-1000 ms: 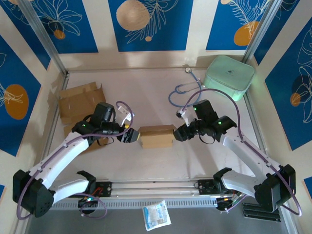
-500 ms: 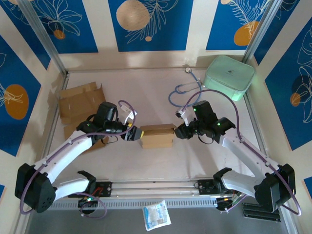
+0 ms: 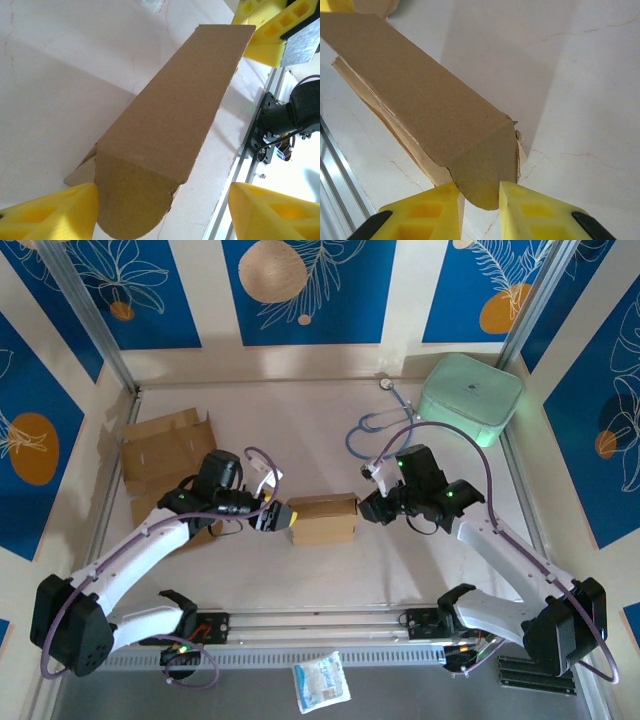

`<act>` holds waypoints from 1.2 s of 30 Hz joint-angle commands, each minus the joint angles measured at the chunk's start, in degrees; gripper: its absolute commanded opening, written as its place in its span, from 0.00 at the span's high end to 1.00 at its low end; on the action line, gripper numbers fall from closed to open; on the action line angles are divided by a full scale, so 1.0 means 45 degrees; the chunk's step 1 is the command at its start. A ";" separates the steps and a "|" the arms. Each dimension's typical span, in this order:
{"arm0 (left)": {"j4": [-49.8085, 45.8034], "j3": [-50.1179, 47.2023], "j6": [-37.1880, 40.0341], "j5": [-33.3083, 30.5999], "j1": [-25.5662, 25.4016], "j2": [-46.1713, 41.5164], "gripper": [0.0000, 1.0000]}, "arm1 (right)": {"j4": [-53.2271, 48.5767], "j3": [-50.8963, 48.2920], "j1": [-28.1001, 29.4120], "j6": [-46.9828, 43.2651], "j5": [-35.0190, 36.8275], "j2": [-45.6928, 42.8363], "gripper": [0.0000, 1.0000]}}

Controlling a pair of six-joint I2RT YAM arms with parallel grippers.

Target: Fold the paper box

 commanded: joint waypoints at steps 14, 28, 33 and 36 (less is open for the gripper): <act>-0.0078 0.0008 0.0128 -0.0694 -0.0299 0.0788 0.31 | -0.0837 0.0572 0.0267 0.0689 -0.0304 -0.0254 0.83; -0.0009 0.0018 0.0051 -0.0796 -0.0293 0.0850 0.31 | -0.0361 0.0376 0.0607 0.0326 0.0571 -0.0093 0.81; 0.0060 -0.0041 0.0016 -0.0820 -0.0297 0.0894 0.31 | -0.0384 0.0454 0.0693 0.0446 0.0294 -0.0215 0.92; 0.0100 -0.0097 -0.0007 -0.0824 -0.0297 0.0894 0.31 | -0.0443 0.0527 0.0698 0.0561 0.0198 -0.0229 0.95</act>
